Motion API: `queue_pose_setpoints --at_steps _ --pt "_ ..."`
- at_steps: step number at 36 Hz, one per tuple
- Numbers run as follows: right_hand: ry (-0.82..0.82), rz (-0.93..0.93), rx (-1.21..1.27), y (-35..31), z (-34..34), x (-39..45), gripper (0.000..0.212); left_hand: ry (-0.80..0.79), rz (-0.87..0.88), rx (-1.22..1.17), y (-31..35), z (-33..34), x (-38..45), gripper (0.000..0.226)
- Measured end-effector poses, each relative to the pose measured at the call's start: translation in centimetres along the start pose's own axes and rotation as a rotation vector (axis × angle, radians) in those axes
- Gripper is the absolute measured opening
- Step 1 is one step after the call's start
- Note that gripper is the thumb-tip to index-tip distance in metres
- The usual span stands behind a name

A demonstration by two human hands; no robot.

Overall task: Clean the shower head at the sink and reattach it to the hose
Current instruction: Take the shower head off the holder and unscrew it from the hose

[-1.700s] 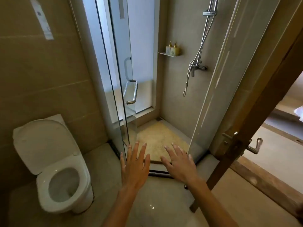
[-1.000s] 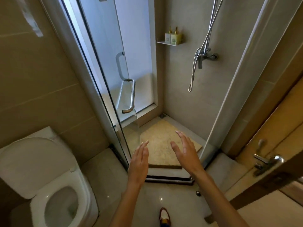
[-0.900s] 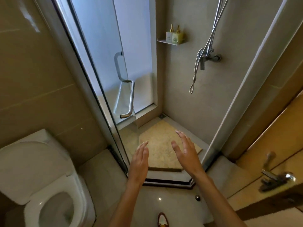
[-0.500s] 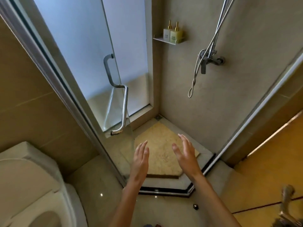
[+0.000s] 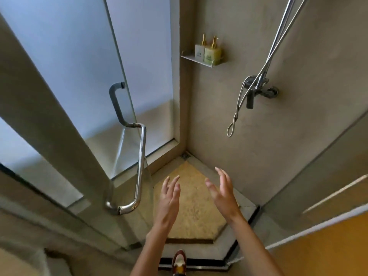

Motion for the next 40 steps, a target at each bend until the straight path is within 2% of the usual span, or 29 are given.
queue_pose_setpoints --at_steps 7,9,16,24,29,33,37,40 --pt "0.016 -0.021 -0.024 0.5 -0.1 10.3 0.061 -0.067 0.013 -0.075 3.6 1.5 9.3 0.052" --pt "0.050 -0.024 -0.041 0.9 -0.2 12.1 0.060 -0.085 0.007 -0.062 4.3 1.8 11.6 0.047" --pt "0.084 0.007 -0.071 2.0 -0.8 17.8 0.065 -0.142 0.023 -0.059 8.7 2.9 17.5 0.052" --pt "0.183 0.014 -0.060 2.3 -3.2 23.9 0.061 -0.168 0.120 -0.026 15.0 4.7 22.7 0.045" --pt "0.153 -0.020 -0.082 2.8 -4.4 27.7 0.063 -0.149 0.129 -0.045 17.4 6.7 25.5 0.057" --pt "0.164 -0.062 -0.089 3.1 -7.0 32.1 0.062 -0.161 0.156 -0.042 20.9 9.5 27.8 0.055" --pt "0.192 -0.083 -0.090 3.2 -11.5 35.2 0.083 -0.191 0.178 -0.038 24.6 12.8 29.4 0.058" --pt "0.215 -0.105 -0.087 3.1 -15.1 37.3 0.067 -0.209 0.201 -0.040 27.9 14.9 30.8 0.054"
Point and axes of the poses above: each hand's wrist, its own x-axis towards the middle knuckle, its own z-axis out of the palm, y = z × x, the point moved 7 cm from there along x, towards the middle knuckle, and after that the axes turned 13 degrees about -z, right-handed, at the moved point
